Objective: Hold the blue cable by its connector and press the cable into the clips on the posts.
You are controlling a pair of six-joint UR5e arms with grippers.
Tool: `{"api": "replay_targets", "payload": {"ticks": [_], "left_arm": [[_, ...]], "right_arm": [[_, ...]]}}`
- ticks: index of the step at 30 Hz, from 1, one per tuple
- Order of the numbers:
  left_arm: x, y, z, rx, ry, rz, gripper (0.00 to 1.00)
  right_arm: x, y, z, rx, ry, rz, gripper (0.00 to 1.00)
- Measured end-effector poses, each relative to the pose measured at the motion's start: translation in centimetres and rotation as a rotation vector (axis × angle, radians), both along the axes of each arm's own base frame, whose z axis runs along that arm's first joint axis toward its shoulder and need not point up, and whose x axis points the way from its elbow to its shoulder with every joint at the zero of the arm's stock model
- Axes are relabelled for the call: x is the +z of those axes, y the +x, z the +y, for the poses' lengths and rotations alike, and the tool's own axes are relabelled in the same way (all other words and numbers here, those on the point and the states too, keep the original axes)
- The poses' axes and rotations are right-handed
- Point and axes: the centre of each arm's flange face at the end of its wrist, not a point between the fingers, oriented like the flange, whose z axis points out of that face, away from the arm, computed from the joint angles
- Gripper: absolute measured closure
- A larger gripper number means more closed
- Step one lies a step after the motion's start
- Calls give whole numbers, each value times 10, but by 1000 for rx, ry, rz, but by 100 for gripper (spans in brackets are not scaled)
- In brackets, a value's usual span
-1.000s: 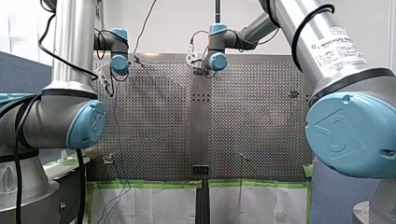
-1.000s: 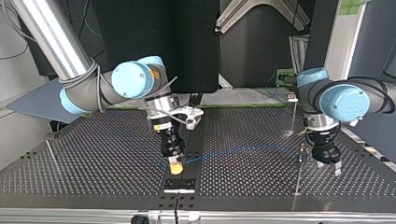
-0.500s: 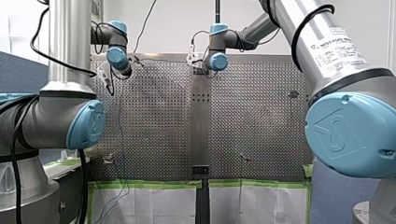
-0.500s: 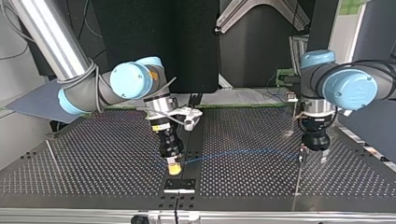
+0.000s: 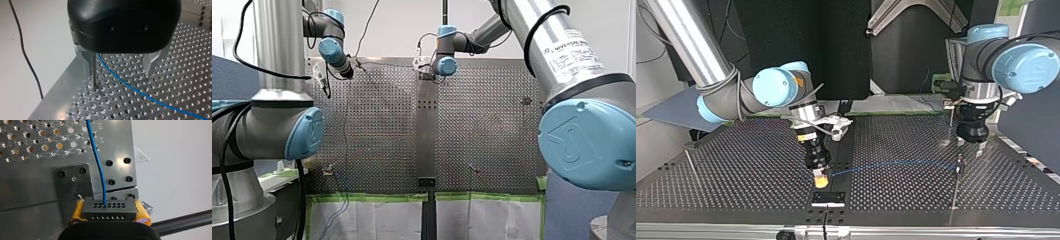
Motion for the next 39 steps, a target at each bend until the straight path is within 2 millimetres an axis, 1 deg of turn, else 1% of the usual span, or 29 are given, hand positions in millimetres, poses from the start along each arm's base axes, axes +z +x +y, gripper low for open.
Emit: {"api": "replay_targets", "payload": {"ticks": [7, 10, 13, 18, 31, 39], "left_arm": [[26, -26, -4, -14, 45, -27, 0], [36, -34, -6, -18, 76, -49, 0], [40, -38, -8, -26, 103, -57, 0], [41, -39, -14, -56, 145, -55, 0], [33, -36, -26, -103, 241, -34, 0], [34, -35, -27, -89, 306, -44, 0]], "right_arm": [[0, 0, 0, 0, 0, 0, 100], [0, 0, 0, 1, 0, 0, 100], [0, 0, 0, 1, 0, 0, 100], [0, 0, 0, 1, 1, 1, 100], [-1, 1, 2, 4, 3, 3, 100], [-1, 2, 3, 5, 4, 4, 100]]}}
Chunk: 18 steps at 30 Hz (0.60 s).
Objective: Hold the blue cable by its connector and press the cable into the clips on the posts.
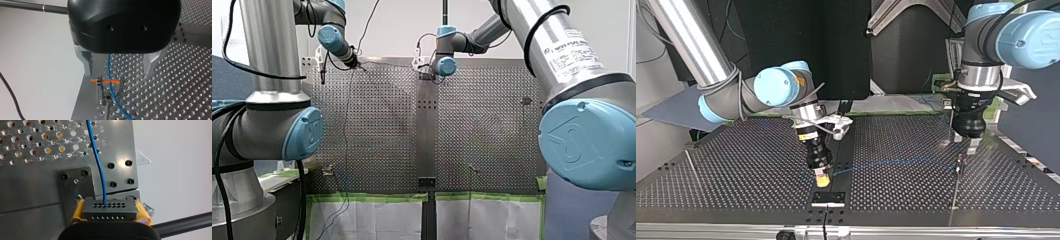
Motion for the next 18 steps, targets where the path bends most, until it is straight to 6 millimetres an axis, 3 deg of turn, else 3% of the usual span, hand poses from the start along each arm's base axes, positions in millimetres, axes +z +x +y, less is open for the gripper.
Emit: {"api": "replay_targets", "payload": {"ticks": [18], "left_arm": [[1, 0, -5, -6, 42, -13, 0]], "right_arm": [[0, 0, 0, 1, 2, -1, 100]]}}
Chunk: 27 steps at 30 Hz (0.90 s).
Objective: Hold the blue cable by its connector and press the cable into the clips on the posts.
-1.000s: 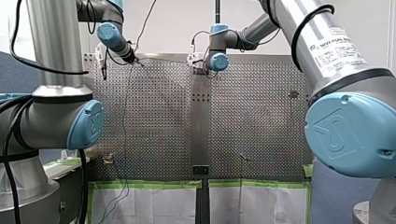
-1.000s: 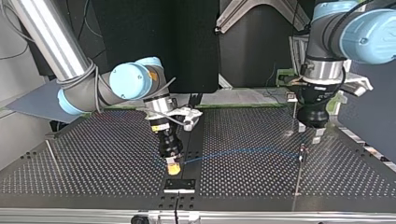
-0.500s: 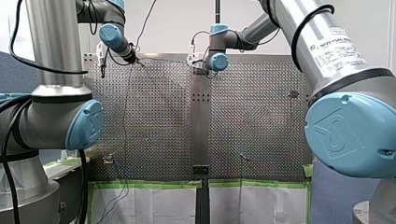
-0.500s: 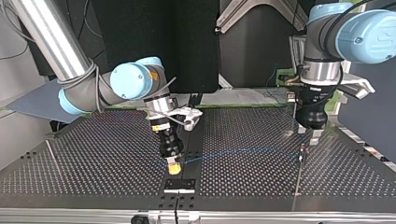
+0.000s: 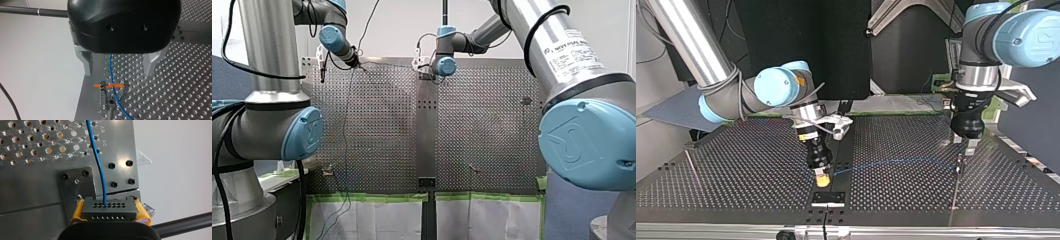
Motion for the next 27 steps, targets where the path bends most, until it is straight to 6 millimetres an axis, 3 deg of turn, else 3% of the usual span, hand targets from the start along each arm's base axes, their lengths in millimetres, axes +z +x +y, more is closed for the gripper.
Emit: {"api": "replay_targets", "payload": {"ticks": [15, 27], "left_arm": [[0, -2, -3, 7, 3, 3, 0], [18, -3, -30, -51, 16, -50, 0]], "right_arm": [[-2, 0, 0, 1, 4, 1, 100], [-2, -2, -3, -3, 5, -1, 100]]}}
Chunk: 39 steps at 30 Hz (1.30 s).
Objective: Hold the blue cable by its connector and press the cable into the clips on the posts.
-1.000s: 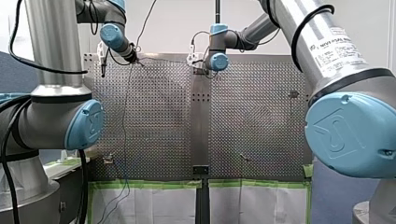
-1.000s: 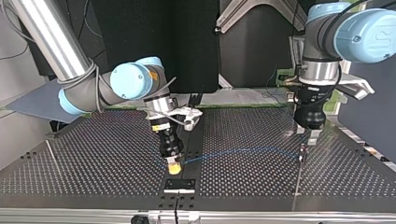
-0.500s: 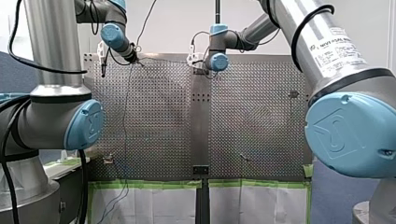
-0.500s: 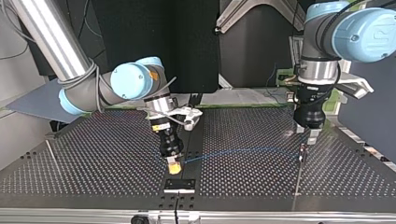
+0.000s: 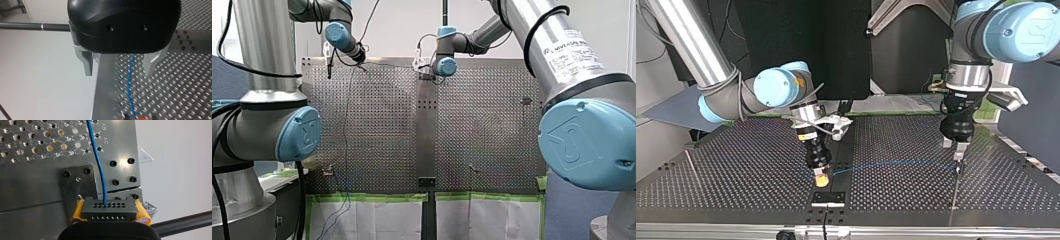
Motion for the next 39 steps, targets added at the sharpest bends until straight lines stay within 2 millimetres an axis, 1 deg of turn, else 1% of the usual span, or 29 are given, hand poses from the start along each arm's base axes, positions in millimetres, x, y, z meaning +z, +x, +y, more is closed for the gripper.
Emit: {"api": "replay_targets", "payload": {"ticks": [6, 13, 15, 19, 21, 25, 28, 31, 34, 39], "left_arm": [[6, 0, -18, -24, 1, -20, 0], [12, 17, -44, -27, 9, -41, 0], [8, 20, -51, -27, 8, -34, 0], [-9, 25, -67, -27, 13, 11, 0], [-18, 27, -71, -20, 20, 39, 0], [-40, 36, -73, 16, 38, 100, 0], [-47, 40, -69, 51, 43, 116, 0], [-48, 44, -64, 89, 40, 110, 0], [-44, 49, -59, 115, 32, 87, 0], [-37, 53, -57, 124, 34, 66, 0]], "right_arm": [[-1, 0, 0, 4, 3, 0, 100], [-2, 0, -1, 7, 5, 0, 100], [-2, -1, -1, 6, 5, 0, 100], [-3, -2, -2, 4, 6, 1, 100], [-3, -2, -4, 2, 6, 1, 100], [-3, -5, -6, -2, 6, 1, 100], [-4, -5, -7, -4, 7, 2, 100], [-4, -5, -7, -4, 8, 2, 100], [-4, -5, -7, -4, 8, 2, 100], [-5, -5, -8, -5, 8, 2, 100]]}}
